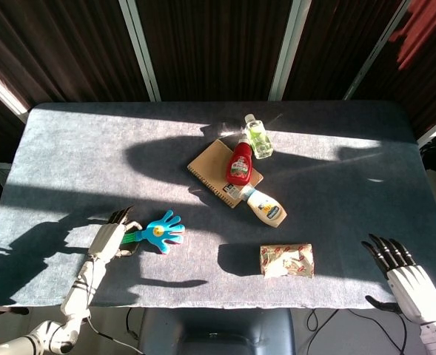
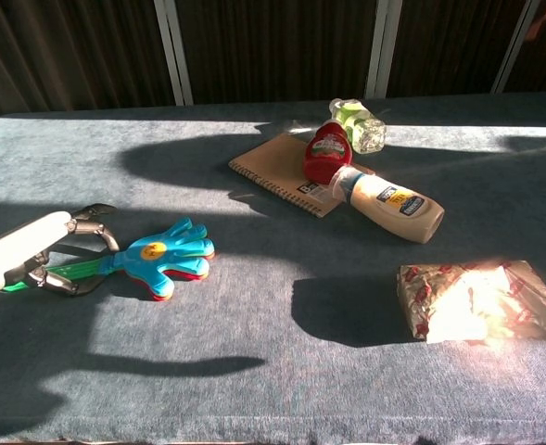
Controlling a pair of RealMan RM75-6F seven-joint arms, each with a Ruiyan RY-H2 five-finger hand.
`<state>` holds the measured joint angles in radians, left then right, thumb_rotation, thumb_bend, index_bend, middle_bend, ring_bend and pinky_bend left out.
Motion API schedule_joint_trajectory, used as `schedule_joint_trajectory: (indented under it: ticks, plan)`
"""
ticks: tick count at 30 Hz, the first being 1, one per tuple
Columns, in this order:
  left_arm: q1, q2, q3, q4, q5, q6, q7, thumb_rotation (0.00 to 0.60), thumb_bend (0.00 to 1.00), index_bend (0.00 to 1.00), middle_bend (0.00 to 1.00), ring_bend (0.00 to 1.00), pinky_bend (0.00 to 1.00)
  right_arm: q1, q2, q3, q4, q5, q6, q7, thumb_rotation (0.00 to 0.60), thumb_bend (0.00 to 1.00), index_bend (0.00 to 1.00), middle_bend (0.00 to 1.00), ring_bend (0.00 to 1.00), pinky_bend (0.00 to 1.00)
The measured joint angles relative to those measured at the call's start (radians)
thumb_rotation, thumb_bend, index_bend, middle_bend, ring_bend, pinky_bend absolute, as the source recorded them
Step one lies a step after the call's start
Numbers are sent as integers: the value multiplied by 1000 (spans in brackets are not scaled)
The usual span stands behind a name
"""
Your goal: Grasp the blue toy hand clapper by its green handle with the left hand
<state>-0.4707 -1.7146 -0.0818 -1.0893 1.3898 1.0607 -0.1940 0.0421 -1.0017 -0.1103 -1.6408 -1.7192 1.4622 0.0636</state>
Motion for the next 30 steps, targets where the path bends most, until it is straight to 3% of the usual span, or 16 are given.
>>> schedule_joint_trajectory:
  ticks: [5,14,23,30]
  plan:
    - [-1,-1,-3,2,-6,-2,10,600,395,568,61,0,0,0,-1,1,0,0,1,-1,600,187,0,0,0,0]
    - [1,-3,-1,8,-1,9,5,600,624,767,189,0,0,-1,0,1,1,-3,3,2,600,187,0,0,0,0]
    - [7,-15,6,41,33,46,-86,600,664,789,295,54,26,-3,2,0,0,-7,11,5,600,187,0,0,0,0]
    - [12,-29,8,70,80,112,-237,600,695,789,353,110,86,-1,0,-3,0,-8,2,3,600,187,0,0,0,0]
